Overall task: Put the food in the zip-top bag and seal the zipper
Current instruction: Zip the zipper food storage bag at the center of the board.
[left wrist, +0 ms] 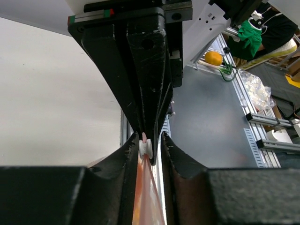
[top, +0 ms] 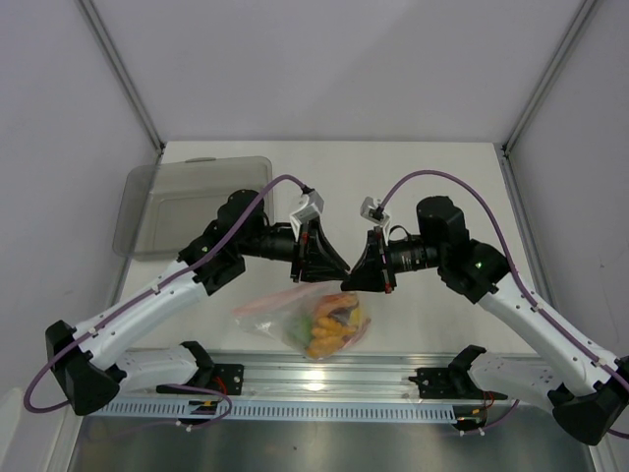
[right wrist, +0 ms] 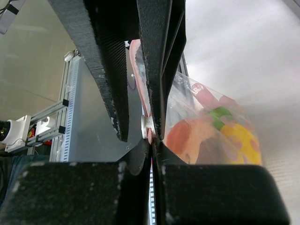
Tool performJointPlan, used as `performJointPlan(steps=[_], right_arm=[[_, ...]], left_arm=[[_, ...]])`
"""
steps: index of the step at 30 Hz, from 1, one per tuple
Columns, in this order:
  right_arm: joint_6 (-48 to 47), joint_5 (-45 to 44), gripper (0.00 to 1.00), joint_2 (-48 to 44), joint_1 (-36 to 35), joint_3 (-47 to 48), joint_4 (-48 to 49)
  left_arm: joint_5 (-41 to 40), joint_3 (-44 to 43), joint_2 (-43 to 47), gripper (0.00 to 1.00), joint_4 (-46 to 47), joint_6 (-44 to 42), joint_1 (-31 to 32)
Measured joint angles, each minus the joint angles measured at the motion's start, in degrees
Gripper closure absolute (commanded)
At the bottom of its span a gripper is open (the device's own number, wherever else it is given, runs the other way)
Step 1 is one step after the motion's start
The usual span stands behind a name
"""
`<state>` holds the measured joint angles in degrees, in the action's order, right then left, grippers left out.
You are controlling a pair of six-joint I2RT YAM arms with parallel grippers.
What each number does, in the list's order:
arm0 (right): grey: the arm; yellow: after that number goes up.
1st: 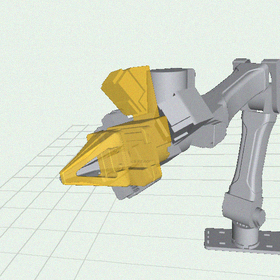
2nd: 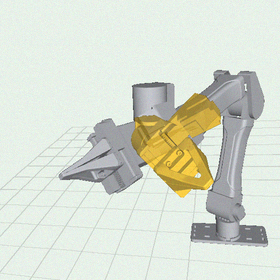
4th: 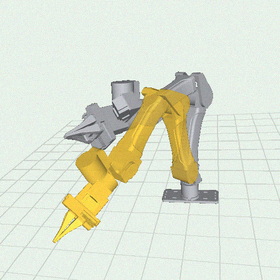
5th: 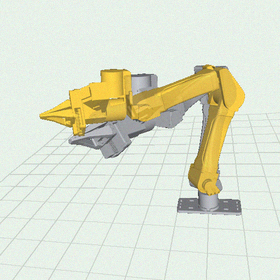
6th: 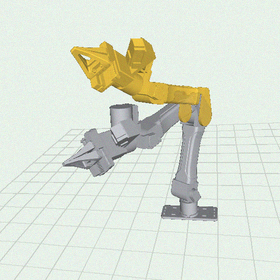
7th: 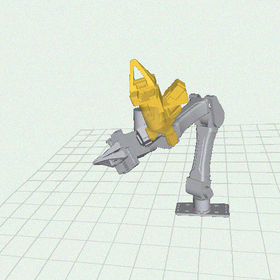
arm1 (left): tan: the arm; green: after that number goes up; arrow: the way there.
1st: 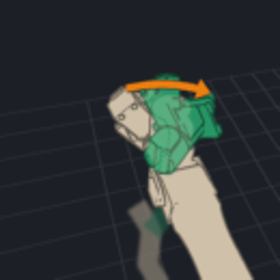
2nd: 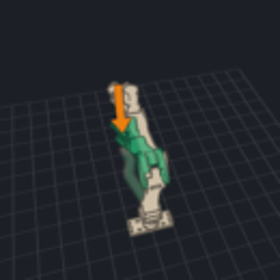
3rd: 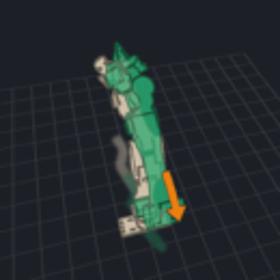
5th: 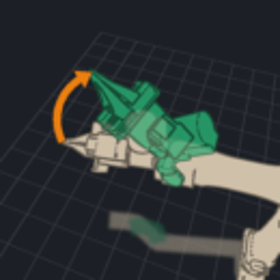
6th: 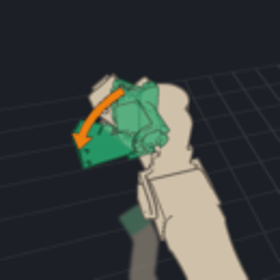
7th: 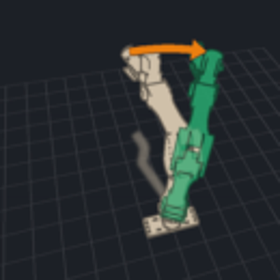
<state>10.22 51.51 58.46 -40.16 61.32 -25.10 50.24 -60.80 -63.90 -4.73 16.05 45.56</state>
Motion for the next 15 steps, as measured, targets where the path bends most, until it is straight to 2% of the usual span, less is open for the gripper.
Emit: performJointPlan(steps=[7, 11, 15], right_arm=[[-0.44, -0.02, 1.0, -0.31, -0.11, 0.02, -0.85], [-0.85, -0.15, 1.0, -0.63, -0.11, 0.09, -1.11], [-0.87, -0.72, 1.0, -0.79, -0.11, 0.09, -1.16]], left_arm=[[2.1, 0.0, -0.87, 0.82, 0.33, 0.52, -0.37], [2.51, 0.0, -0.96, 0.94, 0.35, 0.87, -0.76], [2.73, -0.07, -1.07, 0.94, 0.26, 1.03, -0.98]])
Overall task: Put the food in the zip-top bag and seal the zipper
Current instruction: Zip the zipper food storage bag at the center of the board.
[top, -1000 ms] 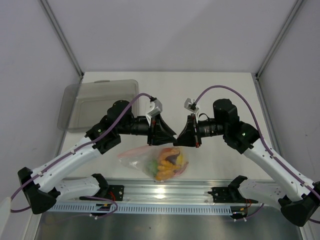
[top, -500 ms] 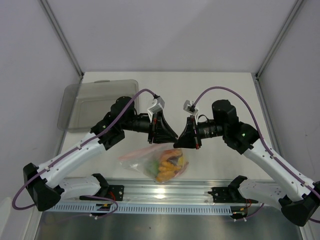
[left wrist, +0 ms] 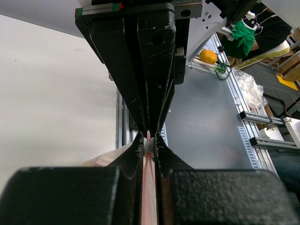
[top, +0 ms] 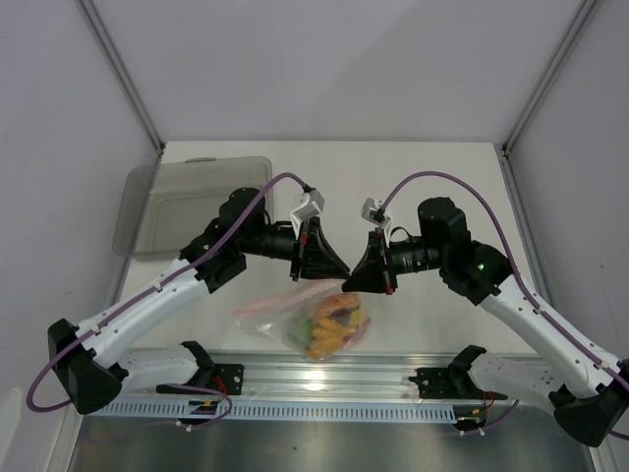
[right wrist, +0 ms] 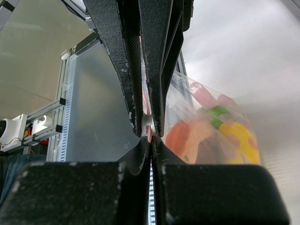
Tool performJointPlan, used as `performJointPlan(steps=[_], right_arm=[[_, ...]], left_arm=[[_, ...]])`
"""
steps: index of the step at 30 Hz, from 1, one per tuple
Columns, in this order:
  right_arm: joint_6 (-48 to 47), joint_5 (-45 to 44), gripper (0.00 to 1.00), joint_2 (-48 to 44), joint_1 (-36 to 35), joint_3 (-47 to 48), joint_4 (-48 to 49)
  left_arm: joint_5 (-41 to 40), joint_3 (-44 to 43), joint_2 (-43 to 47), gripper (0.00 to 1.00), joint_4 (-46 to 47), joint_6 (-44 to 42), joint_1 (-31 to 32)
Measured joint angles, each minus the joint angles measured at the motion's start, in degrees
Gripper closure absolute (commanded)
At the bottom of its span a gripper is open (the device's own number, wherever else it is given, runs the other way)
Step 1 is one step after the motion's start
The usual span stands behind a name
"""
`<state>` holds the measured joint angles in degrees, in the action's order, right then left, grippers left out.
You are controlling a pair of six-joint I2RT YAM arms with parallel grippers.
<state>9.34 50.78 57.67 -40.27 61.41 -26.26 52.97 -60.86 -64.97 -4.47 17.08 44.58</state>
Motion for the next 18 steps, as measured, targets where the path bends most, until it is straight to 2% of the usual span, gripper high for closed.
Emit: performJointPlan(steps=[1, 4, 6, 18], right_arm=[[0.0, -0.11, 1.0, 0.0, 0.0, 0.0, -0.02], [0.0, -0.39, 1.0, 0.0, 0.0, 0.0, -0.04], [0.0, -0.63, 1.0, -0.02, 0.17, 0.02, -0.02], [0.0, -0.92, 1.0, -0.02, 0.31, 0.37, -0.11]], left_arm=[[0.09, -0.02, -0.02, 0.91, -0.07, 0.02, -0.07], [0.37, -0.02, -0.02, 0.66, -0.48, 0.11, -0.35], [1.27, -0.02, -0.02, 0.6, -1.2, 0.68, -0.5], [1.79, -0.61, -0.57, 0.65, -3.34, 1.6, -0.59]])
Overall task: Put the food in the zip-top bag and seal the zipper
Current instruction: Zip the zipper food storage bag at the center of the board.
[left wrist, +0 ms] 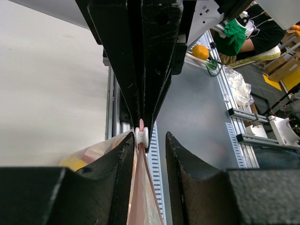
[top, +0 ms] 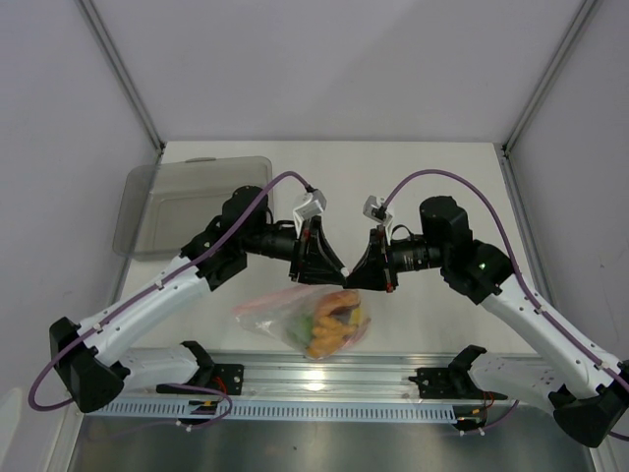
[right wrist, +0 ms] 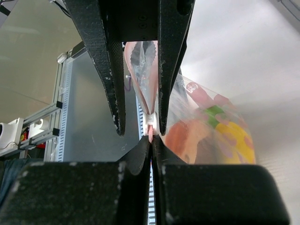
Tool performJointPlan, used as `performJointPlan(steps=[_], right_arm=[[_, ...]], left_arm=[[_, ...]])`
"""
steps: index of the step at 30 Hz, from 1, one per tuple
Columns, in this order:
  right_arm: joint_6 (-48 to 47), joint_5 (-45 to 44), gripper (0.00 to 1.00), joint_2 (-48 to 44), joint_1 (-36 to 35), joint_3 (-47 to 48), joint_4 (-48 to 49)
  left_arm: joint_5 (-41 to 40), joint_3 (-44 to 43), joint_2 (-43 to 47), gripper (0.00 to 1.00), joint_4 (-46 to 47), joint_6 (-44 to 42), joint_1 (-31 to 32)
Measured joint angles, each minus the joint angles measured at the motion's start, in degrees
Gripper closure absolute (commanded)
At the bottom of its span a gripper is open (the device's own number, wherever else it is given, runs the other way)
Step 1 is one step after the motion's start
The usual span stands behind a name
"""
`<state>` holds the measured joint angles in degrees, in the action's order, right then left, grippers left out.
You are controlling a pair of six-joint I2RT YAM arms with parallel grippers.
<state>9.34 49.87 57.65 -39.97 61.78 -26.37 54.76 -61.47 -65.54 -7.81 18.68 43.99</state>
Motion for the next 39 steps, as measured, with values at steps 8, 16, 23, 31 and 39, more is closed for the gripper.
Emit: performJointPlan(steps=[8, 16, 23, 31, 39], right_arm=[[-0.37, -0.79, 1.0, 0.0, -0.33, 0.59, -1.16], [0.11, -4.52, 1.0, -0.11, -0.76, 0.92, -2.01], [2.32, -9.16, 1.0, -1.11, -0.85, 0.92, -1.57], [4.39, -11.74, 1.0, -2.34, -0.85, 0.68, 0.24], [2.89, -10.67, 0.78, -3.08, 0.72, 0.68, 1.14]], left_arm=[[-0.02, -1.4, -2.01, 0.93, -0.37, 2.32, -0.37], [-0.5, -1.55, -2.08, 0.99, -1.4, 3.02, -0.66], [-3.1, -1.66, -0.37, 0.99, -4.31, 3.15, -0.9], [-6.1, -2.01, 3.26, 0.99, -10.4, 2.73, -1.01], [-7.02, -1.2, 8.76, 0.99, -16.39, 2.27, -1.01]])
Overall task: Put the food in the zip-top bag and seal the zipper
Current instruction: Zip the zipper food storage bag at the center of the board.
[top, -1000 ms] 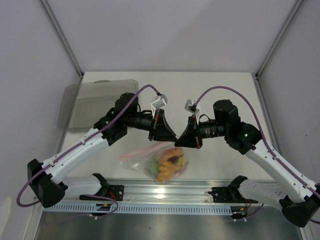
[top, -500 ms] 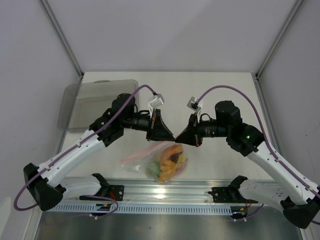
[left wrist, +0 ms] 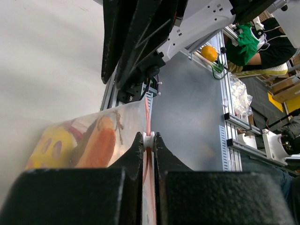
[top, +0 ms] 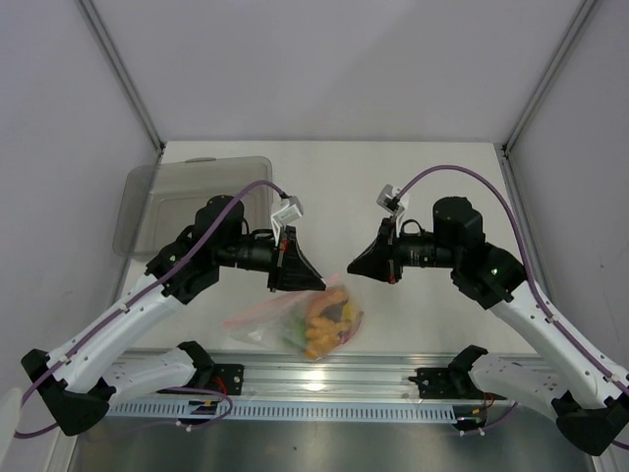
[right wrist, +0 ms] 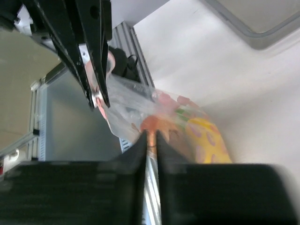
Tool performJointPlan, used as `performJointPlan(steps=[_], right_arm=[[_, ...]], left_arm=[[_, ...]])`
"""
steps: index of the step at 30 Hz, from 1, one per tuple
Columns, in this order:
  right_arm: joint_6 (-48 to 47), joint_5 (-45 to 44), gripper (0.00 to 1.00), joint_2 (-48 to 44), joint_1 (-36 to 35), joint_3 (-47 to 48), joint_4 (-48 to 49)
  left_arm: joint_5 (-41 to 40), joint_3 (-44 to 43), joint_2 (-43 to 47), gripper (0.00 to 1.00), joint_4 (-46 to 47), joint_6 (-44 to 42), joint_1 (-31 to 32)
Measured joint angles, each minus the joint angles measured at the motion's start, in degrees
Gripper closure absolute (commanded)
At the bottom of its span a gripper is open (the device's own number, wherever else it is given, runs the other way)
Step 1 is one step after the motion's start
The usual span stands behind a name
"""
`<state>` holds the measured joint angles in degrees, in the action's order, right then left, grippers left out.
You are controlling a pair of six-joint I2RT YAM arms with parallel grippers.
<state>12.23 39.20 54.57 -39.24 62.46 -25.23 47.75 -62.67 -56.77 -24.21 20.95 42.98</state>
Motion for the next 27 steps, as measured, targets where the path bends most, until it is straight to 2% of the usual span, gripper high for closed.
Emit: performJointPlan(steps=[3, 12, 17, 25, 27], right_arm=[[-2.38, 3.21, 0.61, 0.66, 0.13, 0.02, -1.29], [-5.81, 13.7, 0.57, 4.81, -0.07, 2.47, -3.37], [-5.62, 17.05, 0.59, 4.96, -0.83, 2.51, -2.64], [-4.74, 19.17, 0.68, 7.91, -2.73, 3.28, -1.31], [-4.87, 18.88, 0.73, 9.07, -3.58, 3.72, -1.33]], left_arm=[[0.13, 0.0, 0.42, 0.99, -0.92, 0.0, 0.0], [0.48, -0.7, 0.26, 0.99, -2.62, -0.02, 0.0], [0.5, -0.79, 0.13, 0.99, -2.91, 0.0, 0.0], [0.72, -0.79, -0.31, 1.0, -2.6, 0.02, 0.0], [0.87, -0.79, -0.33, 1.0, -2.47, 0.02, 0.0]])
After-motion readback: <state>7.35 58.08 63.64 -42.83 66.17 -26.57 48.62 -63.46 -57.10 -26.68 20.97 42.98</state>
